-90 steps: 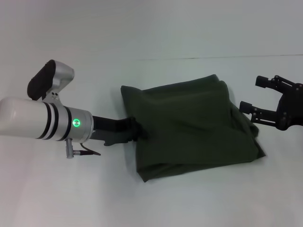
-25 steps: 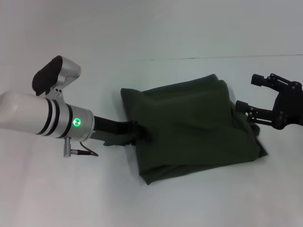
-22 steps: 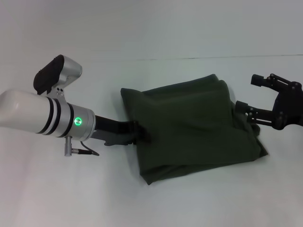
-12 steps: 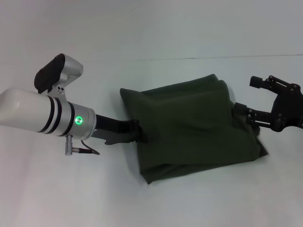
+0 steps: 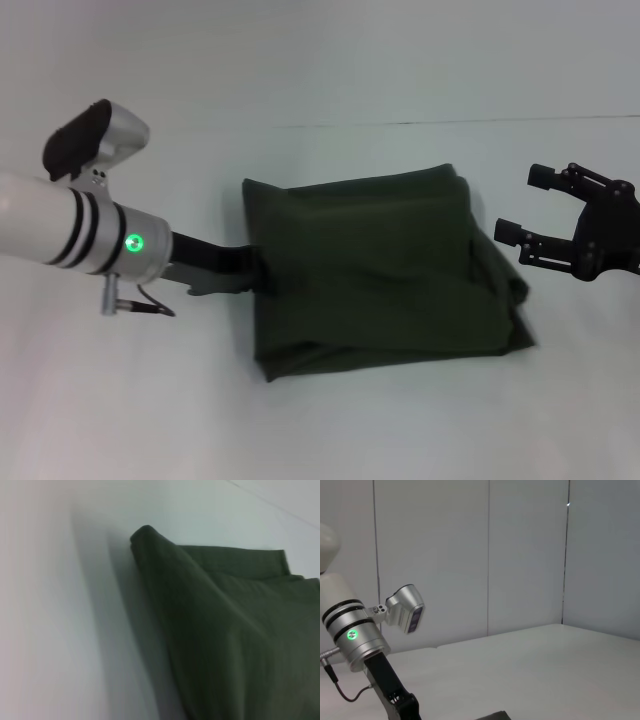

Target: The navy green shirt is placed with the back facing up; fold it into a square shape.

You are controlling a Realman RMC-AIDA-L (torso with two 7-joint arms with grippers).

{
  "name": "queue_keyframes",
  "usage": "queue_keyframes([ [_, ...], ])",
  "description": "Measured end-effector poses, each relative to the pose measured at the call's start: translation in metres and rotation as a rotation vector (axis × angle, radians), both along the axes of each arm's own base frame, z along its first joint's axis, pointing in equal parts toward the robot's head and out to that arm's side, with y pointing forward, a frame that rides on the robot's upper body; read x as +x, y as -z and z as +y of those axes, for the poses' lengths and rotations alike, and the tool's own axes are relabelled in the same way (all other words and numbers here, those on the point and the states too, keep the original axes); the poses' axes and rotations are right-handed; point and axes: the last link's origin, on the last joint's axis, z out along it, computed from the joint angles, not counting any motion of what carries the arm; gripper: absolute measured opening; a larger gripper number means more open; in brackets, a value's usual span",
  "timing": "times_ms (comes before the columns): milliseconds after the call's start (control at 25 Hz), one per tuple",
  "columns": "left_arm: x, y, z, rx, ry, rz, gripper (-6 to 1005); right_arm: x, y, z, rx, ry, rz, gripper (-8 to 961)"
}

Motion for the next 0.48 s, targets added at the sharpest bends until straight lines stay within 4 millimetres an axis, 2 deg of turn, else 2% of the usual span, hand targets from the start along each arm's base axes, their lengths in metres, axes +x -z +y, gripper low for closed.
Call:
queue_keyframes([
  [480,-0.007,-0.046,0.016,-0.027,0.055,0.136,44,0.000,0.003,-0.001,-0.009,0.014,0.015,916],
])
